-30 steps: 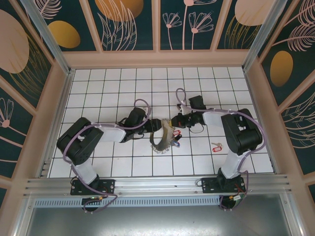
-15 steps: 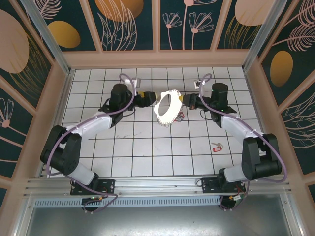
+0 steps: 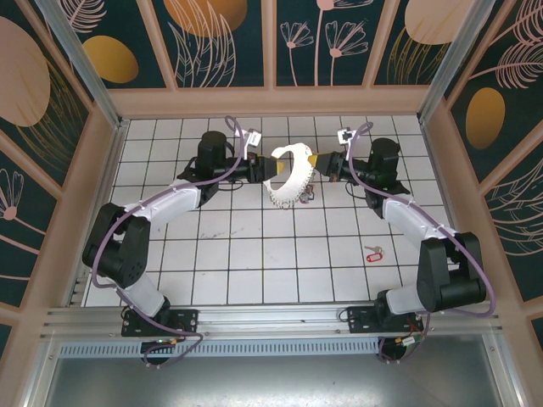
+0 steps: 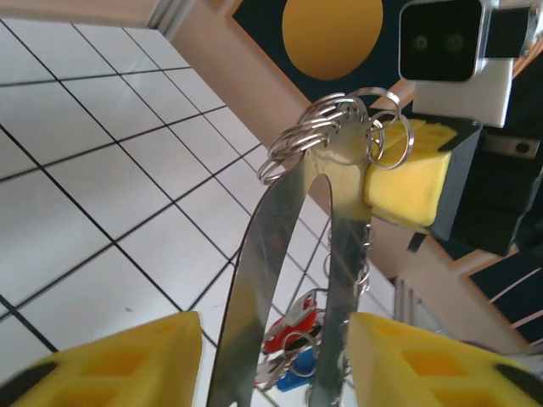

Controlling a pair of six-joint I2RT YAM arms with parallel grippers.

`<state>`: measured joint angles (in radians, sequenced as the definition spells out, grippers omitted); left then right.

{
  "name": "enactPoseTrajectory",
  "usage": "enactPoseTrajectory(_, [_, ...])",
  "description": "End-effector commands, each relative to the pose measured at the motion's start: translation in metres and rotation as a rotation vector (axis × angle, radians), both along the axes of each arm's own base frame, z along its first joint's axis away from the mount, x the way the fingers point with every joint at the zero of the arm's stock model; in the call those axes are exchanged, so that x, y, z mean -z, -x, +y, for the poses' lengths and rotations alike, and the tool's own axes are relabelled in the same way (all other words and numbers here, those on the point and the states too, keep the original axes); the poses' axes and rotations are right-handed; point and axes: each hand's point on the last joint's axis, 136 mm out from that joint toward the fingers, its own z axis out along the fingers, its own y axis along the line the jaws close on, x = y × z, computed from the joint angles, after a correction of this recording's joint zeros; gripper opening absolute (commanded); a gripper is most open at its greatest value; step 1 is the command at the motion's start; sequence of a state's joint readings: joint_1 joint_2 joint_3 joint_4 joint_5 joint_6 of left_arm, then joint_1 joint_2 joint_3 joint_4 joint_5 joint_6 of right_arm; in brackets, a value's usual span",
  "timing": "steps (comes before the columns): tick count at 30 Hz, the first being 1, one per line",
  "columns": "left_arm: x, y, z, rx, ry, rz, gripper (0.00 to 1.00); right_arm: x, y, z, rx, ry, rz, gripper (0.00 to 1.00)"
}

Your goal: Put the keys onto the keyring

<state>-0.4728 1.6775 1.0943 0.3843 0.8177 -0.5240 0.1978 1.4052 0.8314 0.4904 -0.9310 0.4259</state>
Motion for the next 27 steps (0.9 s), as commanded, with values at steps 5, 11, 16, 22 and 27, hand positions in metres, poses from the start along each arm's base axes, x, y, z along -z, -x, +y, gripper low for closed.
enactPoseTrajectory(5, [-0.042, 0.001, 0.004, 0.034, 0.04, -0.116, 0.02, -0.047, -0.001, -0.003, 0.013, -0.002, -0.185, 0.0])
enactPoseTrajectory(11, [-0.093, 0.014, 0.012, 0.038, 0.025, -0.33, 0.0, -0.075, -0.002, -0.022, 0.171, 0.064, -0.319, 0.22])
enactPoseTrajectory(16, [-0.134, 0.03, 0.026, 0.012, 0.0, -0.545, 0.0, -0.103, 0.003, -0.062, 0.447, 0.14, -0.442, 0.44])
enactPoseTrajectory(22, [-0.158, 0.051, 0.034, 0.03, 0.004, -0.676, 0.0, -0.104, 0.028, -0.083, 0.558, 0.112, -0.548, 0.51])
enactPoseTrajectory(27, [-0.166, 0.046, 0.039, -0.036, 0.027, -0.709, 0.0, -0.081, 0.068, -0.031, 0.216, 0.196, -0.747, 0.46])
